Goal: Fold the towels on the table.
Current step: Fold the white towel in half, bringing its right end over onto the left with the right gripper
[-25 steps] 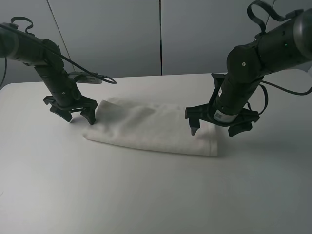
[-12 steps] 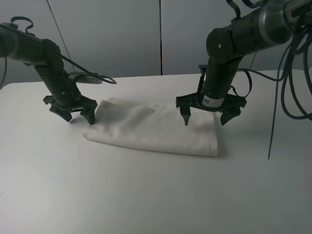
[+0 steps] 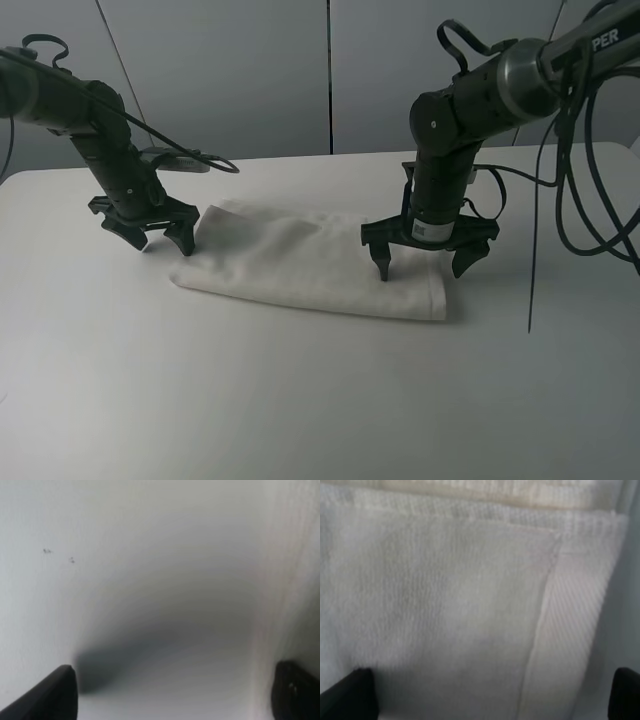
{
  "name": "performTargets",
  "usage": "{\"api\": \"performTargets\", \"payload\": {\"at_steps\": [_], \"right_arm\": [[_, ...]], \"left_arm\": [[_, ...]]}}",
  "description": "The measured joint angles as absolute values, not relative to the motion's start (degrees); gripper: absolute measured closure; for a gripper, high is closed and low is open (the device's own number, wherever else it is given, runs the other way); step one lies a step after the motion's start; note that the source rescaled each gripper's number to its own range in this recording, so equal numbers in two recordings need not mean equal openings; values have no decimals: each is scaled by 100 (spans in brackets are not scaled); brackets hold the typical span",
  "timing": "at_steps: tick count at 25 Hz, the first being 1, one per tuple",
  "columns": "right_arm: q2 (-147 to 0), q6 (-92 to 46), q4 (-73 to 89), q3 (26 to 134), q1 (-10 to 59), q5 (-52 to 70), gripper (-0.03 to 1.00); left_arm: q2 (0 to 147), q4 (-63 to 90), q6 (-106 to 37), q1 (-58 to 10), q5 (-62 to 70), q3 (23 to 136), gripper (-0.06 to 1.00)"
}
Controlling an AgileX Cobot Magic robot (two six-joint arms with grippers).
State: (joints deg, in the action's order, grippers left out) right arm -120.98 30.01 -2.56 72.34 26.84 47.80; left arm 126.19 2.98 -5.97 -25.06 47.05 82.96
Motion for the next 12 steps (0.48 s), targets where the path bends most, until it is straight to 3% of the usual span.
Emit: {"api": "performTargets", "payload": {"at_steps": [4, 6, 12], "right_arm": [[-12098, 3001, -256, 7248, 2684, 4769, -1], [-12098, 3001, -244, 7248, 2684, 4746, 10], [-12117, 2989, -236, 7248, 2684, 4631, 72]], "left_arm": [[12619, 286, -593, -2506, 4705, 8296, -5], [12619, 276, -593, -2506, 4705, 8296, -5], [12619, 276, -593, -2506, 4705, 8296, -5]]}}
